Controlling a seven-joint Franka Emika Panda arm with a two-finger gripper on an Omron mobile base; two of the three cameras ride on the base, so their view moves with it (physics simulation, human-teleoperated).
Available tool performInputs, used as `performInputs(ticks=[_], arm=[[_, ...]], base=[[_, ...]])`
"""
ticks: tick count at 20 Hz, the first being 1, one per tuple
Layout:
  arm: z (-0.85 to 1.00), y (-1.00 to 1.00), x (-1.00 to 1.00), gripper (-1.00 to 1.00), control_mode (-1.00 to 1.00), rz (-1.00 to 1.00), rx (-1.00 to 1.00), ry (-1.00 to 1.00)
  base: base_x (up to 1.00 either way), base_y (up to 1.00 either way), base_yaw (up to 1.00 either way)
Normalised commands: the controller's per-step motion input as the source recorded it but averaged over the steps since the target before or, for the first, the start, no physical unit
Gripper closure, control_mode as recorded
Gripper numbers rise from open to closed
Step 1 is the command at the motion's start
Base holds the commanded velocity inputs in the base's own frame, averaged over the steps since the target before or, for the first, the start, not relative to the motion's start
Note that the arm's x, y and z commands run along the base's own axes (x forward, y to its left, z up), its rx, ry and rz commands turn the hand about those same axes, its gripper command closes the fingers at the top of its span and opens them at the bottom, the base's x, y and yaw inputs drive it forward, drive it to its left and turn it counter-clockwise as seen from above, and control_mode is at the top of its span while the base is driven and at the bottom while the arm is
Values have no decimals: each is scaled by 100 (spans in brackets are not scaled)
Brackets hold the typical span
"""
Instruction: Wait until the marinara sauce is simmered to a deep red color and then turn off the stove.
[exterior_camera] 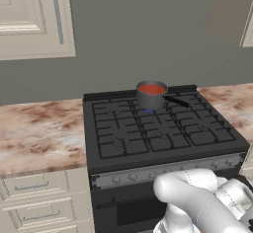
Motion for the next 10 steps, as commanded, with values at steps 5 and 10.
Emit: performInputs(ticks=[5, 10], arm=[[0, -2, 34, -100, -100, -4, 0, -1], [0, 0, 30, -100, -100, -2, 0, -2]], base=[[0, 0, 0], [0, 0, 0]])
